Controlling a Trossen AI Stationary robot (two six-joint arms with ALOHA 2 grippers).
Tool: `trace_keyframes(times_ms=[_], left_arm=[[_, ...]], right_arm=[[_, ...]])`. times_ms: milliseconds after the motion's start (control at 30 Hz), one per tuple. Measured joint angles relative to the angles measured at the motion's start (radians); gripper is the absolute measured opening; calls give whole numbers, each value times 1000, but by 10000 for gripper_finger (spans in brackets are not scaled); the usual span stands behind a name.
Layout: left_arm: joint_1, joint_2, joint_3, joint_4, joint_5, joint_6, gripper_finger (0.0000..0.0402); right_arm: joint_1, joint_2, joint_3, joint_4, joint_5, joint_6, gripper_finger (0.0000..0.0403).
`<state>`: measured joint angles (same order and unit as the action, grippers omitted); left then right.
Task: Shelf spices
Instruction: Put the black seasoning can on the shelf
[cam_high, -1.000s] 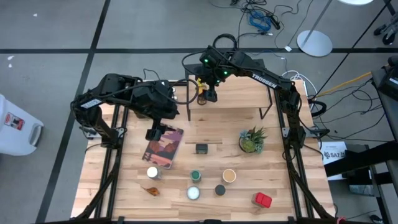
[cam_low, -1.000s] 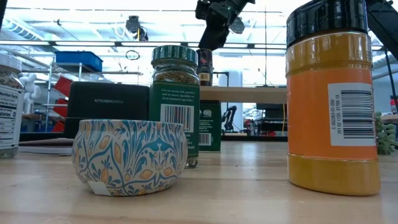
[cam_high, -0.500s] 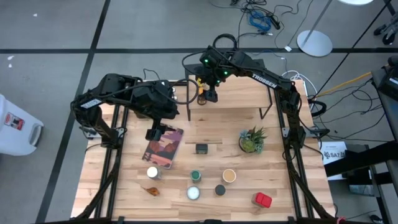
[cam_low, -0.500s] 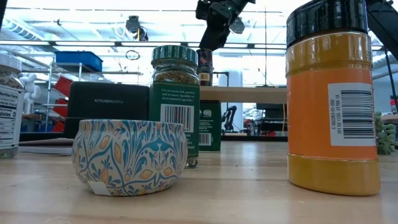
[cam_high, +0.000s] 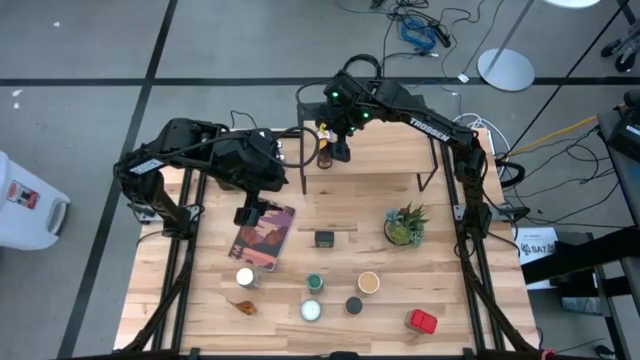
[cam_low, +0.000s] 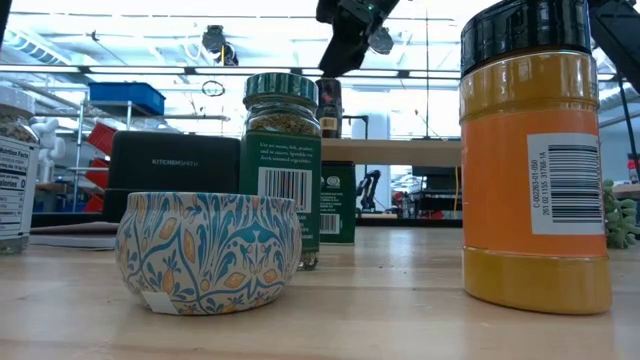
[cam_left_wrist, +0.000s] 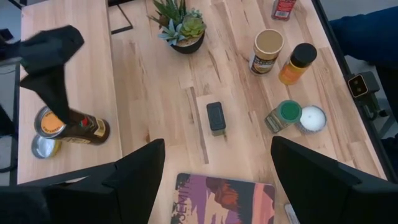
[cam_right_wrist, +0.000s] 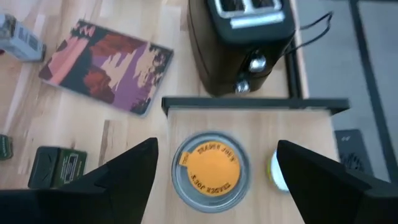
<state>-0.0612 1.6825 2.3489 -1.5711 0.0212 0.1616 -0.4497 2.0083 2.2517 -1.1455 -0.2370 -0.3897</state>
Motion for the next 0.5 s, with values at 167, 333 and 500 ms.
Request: trace_keyframes(times_ms=[167,333,500], left_arm=[[0,0,0,0,0,0,303],[0,0,0,0,0,-3,303],[0,0,0,0,-14,-1,303]], right_arm=[[-11,-50,0,45,-2,-18,315],[-64,-128,0,39,3,-16,315],[-139,-169,1,-16,45,19,315]])
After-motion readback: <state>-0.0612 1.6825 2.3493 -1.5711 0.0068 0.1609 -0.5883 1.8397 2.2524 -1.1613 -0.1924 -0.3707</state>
